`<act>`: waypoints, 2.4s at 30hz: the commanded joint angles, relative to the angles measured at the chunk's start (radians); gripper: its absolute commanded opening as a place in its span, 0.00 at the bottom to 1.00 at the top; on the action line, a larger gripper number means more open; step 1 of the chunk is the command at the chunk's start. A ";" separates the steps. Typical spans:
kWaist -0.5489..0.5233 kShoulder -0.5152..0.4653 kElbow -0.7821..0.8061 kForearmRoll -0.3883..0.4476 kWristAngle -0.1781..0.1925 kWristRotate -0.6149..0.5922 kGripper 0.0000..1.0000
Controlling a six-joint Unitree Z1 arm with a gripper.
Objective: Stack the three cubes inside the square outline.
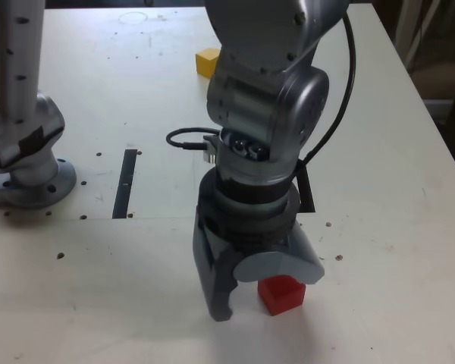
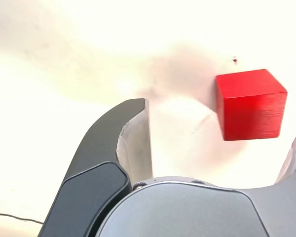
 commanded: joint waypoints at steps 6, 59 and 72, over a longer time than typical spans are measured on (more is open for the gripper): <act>0.031 0.031 -0.017 -0.003 0.031 -0.021 0.97; 0.087 0.075 -0.202 0.162 0.091 0.048 0.15; 0.281 0.001 -0.243 0.328 0.182 0.538 0.15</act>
